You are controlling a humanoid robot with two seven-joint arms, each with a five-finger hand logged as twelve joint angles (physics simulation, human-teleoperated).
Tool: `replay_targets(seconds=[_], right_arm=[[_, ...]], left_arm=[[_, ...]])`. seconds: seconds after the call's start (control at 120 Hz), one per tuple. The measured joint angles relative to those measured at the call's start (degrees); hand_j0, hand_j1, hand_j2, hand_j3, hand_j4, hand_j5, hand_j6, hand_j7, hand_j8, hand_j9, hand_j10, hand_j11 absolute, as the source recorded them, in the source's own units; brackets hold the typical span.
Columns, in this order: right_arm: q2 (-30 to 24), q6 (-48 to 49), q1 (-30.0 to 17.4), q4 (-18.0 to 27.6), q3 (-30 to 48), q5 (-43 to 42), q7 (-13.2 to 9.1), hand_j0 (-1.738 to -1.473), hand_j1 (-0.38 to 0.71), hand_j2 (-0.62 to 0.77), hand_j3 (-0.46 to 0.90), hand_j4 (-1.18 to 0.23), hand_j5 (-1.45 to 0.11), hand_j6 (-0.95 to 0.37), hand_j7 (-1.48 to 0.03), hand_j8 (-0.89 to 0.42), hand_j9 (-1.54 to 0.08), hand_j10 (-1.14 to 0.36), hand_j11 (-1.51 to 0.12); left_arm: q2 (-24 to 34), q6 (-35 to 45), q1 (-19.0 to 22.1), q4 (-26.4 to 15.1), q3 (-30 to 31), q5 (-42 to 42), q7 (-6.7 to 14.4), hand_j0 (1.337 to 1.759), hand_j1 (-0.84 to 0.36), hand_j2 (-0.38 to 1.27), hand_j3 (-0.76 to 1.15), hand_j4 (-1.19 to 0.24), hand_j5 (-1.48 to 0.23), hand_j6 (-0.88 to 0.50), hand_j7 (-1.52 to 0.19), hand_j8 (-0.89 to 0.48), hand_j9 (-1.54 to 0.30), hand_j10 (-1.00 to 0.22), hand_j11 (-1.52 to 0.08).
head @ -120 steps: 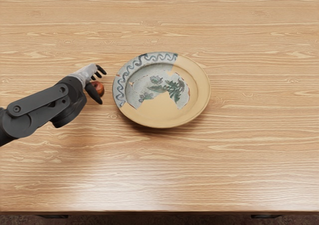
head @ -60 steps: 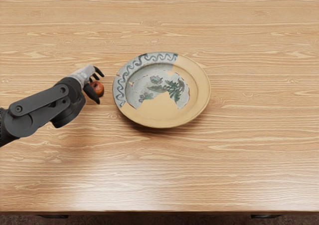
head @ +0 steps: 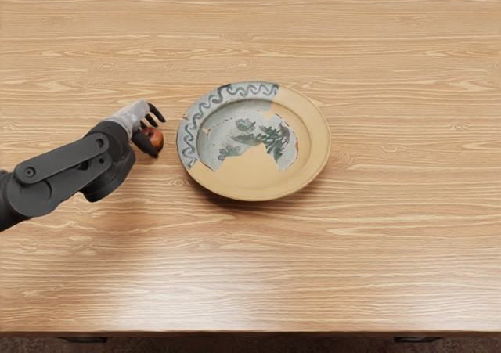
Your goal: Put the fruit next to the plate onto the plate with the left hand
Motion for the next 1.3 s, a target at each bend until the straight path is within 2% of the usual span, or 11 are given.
replay_targets(seconds=[0.175,0.275,0.4,0.458,0.667,0.683,0.817,0.942,1.167,1.175,1.3], right_arm=[[0.0,0.0,0.0,0.0,0.0,0.0,0.0,-1.658,-0.35,0.0,0.0,0.0,0.0,0.0,0.0,0.0,0.0,0.0,0.0],[0.0,0.0,0.0,0.0,0.0,0.0,0.0,-1.658,-0.35,0.0,0.0,0.0,0.0,0.0,0.0,0.0,0.0,0.0,0.0],[0.0,0.0,0.0,0.0,0.0,0.0,0.0,-1.658,-0.35,0.0,0.0,0.0,0.0,0.0,0.0,0.0,0.0,0.0,0.0],[0.0,0.0,0.2,0.0,0.0,0.0,0.0,-1.658,-0.35,0.0,0.0,0.0,0.0,0.0,0.0,0.0,0.0,0.0,0.0],[0.0,0.0,0.4,0.0,0.1,0.1,0.0,-1.658,-0.35,0.0,0.0,0.0,0.0,0.0,0.0,0.0,0.0,0.0,0.0],[0.0,0.0,0.4,0.0,0.1,0.1,0.0,-1.658,-0.35,0.0,0.0,0.0,0.0,0.0,0.0,0.0,0.0,0.0,0.0],[0.0,0.0,0.4,0.0,0.1,0.1,0.0,-1.658,-0.35,0.0,0.0,0.0,0.0,0.0,0.0,0.0,0.0,0.0,0.0],[0.0,0.0,0.5,0.1,0.1,0.1,0.0,-1.658,-0.35,0.0,0.0,0.0,0.0,0.0,0.0,0.0,0.0,0.0,0.0],[0.0,0.0,0.6,0.1,0.1,0.2,0.0,-1.658,-0.35,0.0,0.0,0.0,0.0,0.0,0.0,0.0,0.0,0.0,0.0],[0.0,0.0,0.6,0.1,0.1,0.2,0.0,-1.658,-0.35,0.0,0.0,0.0,0.0,0.0,0.0,0.0,0.0,0.0,0.0],[0.0,0.0,0.7,0.1,0.1,0.2,0.0,-1.658,-0.35,0.0,0.0,0.0,0.0,0.0,0.0,0.0,0.0,0.0,0.0]], left_arm=[[0.0,0.0,0.1,0.0,0.0,0.0,0.0,1.653,-0.24,0.14,0.03,-0.5,-0.65,-0.5,-0.65,-0.5,-0.65,-0.5,-0.65],[0.0,0.0,0.2,0.0,0.0,0.0,0.0,1.646,-0.28,0.15,0.14,-0.54,-0.7,-0.51,-0.7,-0.53,-0.7,-0.54,-0.7],[0.1,0.0,0.1,-0.1,0.0,-0.3,0.0,1.646,-0.31,0.19,0.1,-0.59,-0.78,-0.46,-0.78,-0.48,-0.77,-0.59,-0.77],[0.1,0.0,0.0,-0.1,0.0,-0.5,0.0,1.651,-0.32,0.27,0.09,-0.6,-0.8,-0.45,-0.8,-0.48,-0.8,-0.6,-0.79],[0.9,0.0,0.1,-0.6,-0.1,-0.8,0.0,1.65,-0.31,0.24,0.04,-0.63,-0.85,-0.43,-0.84,-0.46,-0.84,-0.63,-0.84],[1.0,0.0,0.1,-0.8,-0.1,-0.8,0.0,1.651,-0.32,0.28,0.04,-0.63,-0.85,-0.43,-0.84,-0.46,-0.84,-0.64,-0.84],[2.1,-0.1,0.1,-2.7,-0.4,-1.0,0.0,1.653,-0.33,0.29,0.02,-0.65,-0.89,-0.41,-0.88,-0.44,-0.88,-0.66,-0.88],[5.7,0.0,0.1,-6.6,-0.7,-1.0,0.0,1.654,-0.33,0.3,0.01,-0.67,-0.92,-0.39,-0.91,-0.41,-0.9,-0.68,-0.9],[6.8,0.1,-0.1,-11.7,-1.6,-1.2,0.0,1.655,-0.34,0.29,0.0,-0.68,-0.95,-0.38,-0.92,-0.41,-0.92,-0.69,-0.92],[6.9,0.1,-0.1,-11.9,-1.7,-1.2,0.0,1.655,-0.34,0.34,0.0,-0.68,-0.94,-0.38,-0.92,-0.4,-0.92,-0.69,-0.92],[8.9,0.1,-0.3,-14.3,-2.4,-1.1,0.0,1.655,-0.34,0.28,0.0,-0.69,-0.95,-0.37,-0.93,-0.41,-0.93,-0.69,-0.93]])
